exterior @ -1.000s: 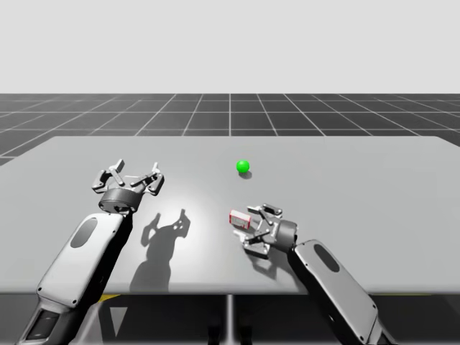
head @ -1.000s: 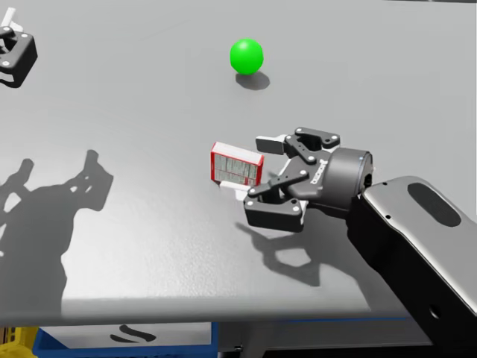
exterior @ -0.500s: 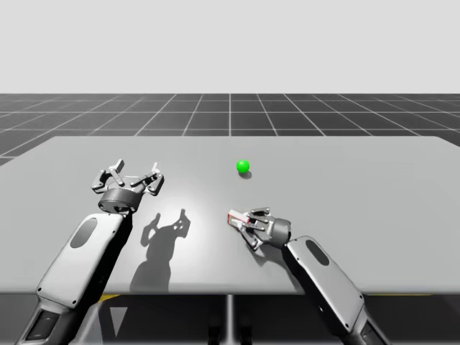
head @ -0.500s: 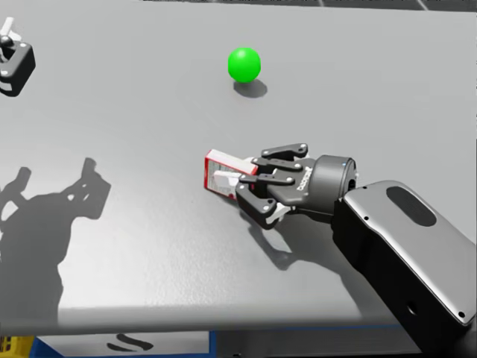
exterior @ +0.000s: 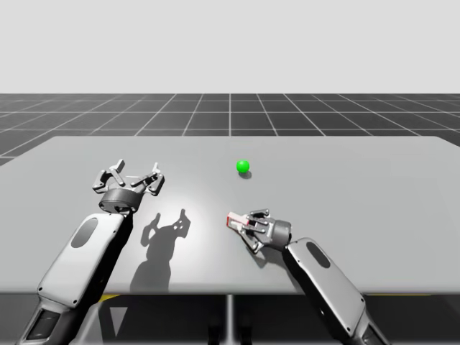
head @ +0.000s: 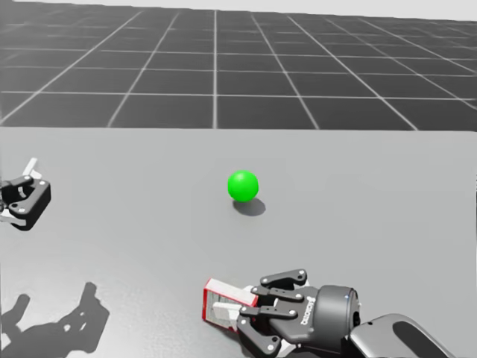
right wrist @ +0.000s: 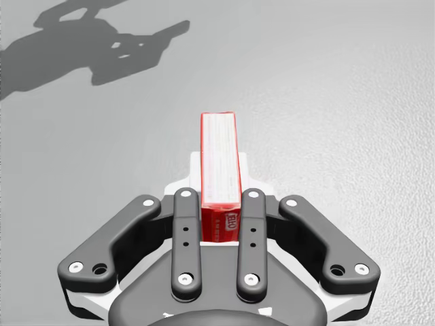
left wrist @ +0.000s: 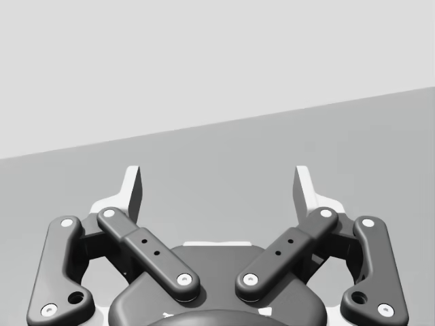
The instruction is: Watch the red light. When it turns green, pick up the object.
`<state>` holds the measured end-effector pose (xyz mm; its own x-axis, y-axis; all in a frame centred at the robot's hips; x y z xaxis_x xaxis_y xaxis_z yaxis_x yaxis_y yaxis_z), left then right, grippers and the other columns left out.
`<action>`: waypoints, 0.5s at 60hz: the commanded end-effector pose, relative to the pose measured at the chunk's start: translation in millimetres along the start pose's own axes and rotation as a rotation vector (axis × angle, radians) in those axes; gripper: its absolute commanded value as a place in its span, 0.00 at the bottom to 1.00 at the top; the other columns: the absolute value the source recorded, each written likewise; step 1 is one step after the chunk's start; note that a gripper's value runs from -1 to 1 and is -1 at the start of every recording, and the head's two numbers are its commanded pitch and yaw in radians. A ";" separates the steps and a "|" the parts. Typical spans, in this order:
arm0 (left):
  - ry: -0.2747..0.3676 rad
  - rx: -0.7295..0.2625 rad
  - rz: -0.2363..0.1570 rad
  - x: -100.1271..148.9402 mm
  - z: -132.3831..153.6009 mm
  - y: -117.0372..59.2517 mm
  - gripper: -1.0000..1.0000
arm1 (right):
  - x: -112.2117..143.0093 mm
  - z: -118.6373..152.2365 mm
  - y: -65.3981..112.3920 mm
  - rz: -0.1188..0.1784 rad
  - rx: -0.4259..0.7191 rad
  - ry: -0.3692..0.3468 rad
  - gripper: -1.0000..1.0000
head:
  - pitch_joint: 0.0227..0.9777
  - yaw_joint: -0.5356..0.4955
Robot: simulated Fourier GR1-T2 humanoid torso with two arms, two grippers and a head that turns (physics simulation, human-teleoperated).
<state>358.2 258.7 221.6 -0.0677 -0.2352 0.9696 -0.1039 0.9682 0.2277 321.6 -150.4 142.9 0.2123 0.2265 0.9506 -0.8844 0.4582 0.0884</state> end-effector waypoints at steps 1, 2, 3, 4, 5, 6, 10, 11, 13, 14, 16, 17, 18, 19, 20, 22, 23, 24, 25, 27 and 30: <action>0.000 0.000 0.000 -0.2 -0.4 0.0 0.00 | -2.6 0.0 -4.5 -0.007 -0.067 0.001 1.00 | 0.51 0.45; 0.000 0.000 0.000 -0.2 -0.4 0.0 0.00 | -2.7 0.0 -4.5 -0.006 -0.068 0.002 1.00 | 0.50 0.45; 0.000 0.000 0.000 -0.2 -0.4 0.0 0.00 | -2.7 -0.1 -4.5 -0.007 -0.067 0.000 1.00 | 0.49 0.45; 0.000 0.000 0.000 -0.2 -0.4 0.0 0.00 | -2.7 -0.2 -4.6 -0.009 -0.067 -0.001 1.00 | 0.48 0.45; 0.000 0.000 0.000 -0.2 -0.4 0.0 0.00 | -2.8 -0.2 -4.6 -0.009 -0.067 0.000 1.00 | 0.48 0.45; 0.000 0.000 0.000 -0.2 -0.4 0.0 0.00 | -2.8 -0.2 -4.6 -0.008 -0.068 0.000 1.00 | 0.47 0.45; 0.000 0.000 0.000 -0.2 -0.4 0.0 0.00 | -3.0 0.1 -4.7 -0.006 -0.069 -0.004 1.00 | 0.45 0.45; 0.000 0.000 0.000 -0.2 -0.4 0.0 0.00 | -2.9 0.1 -4.8 -0.006 -0.069 -0.004 1.00 | 0.45 0.45; 0.000 0.000 0.000 -0.2 -0.4 0.0 0.00 | -2.8 0.2 -4.9 -0.005 -0.070 -0.005 1.00 | 0.45 0.45; 0.000 0.000 0.000 -0.2 -0.4 0.0 0.00 | -2.8 0.2 -4.9 -0.005 -0.070 -0.006 1.00 | 0.44 0.45; 0.000 0.000 0.000 -0.2 -0.4 0.0 0.00 | -2.5 0.4 -4.7 -0.003 -0.069 -0.008 1.00 | 0.44 0.45; 0.000 0.000 0.000 -0.2 -0.4 0.0 0.00 | -2.4 0.5 -4.7 -0.002 -0.070 -0.008 1.00 | 0.44 0.45; 0.000 0.000 0.000 -0.2 -0.4 0.0 0.00 | -2.2 0.6 -4.7 -0.002 -0.070 -0.008 1.00 | 0.44 0.45; 0.000 0.000 0.000 -0.2 -0.4 0.0 0.00 | -1.6 1.0 -4.6 -0.001 -0.071 -0.011 1.00 | 0.44 0.45; 0.000 0.000 0.000 -0.2 -0.4 0.0 0.00 | -0.5 1.6 -4.6 -0.001 -0.072 -0.015 1.00 | 0.45 0.45; 0.000 0.000 0.000 -0.2 -0.4 0.0 0.00 | 2.0 2.9 -4.7 0.002 -0.074 -0.022 1.00 | 0.45 0.45; 0.000 0.000 0.000 -0.2 -0.4 0.0 0.00 | 2.9 3.3 -4.9 0.003 -0.076 -0.025 1.00 | 0.45 0.45; 0.000 0.000 0.000 -0.2 -0.4 0.0 0.00 | 4.6 4.1 -5.4 0.004 -0.081 -0.031 1.00 | 0.45 0.45; 0.000 0.000 0.000 -0.2 -0.4 0.0 0.00 | 6.6 4.9 -6.1 0.003 -0.085 -0.039 1.00 | 0.45 0.45; 0.000 0.000 0.000 -0.2 -0.4 0.0 0.00 | 9.9 6.2 -7.3 0.004 -0.095 -0.055 1.00 | 0.45 0.45; 0.000 0.000 0.000 -0.2 -0.4 0.0 0.00 | 14.0 7.8 -8.0 0.008 -0.104 -0.072 1.00 | 0.46 0.45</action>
<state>358.2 258.7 221.6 -0.0678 -0.2354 0.9695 -0.1039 0.9681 0.2278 317.9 -153.9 145.4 0.1937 0.2078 0.9588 -0.8790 0.4707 0.0756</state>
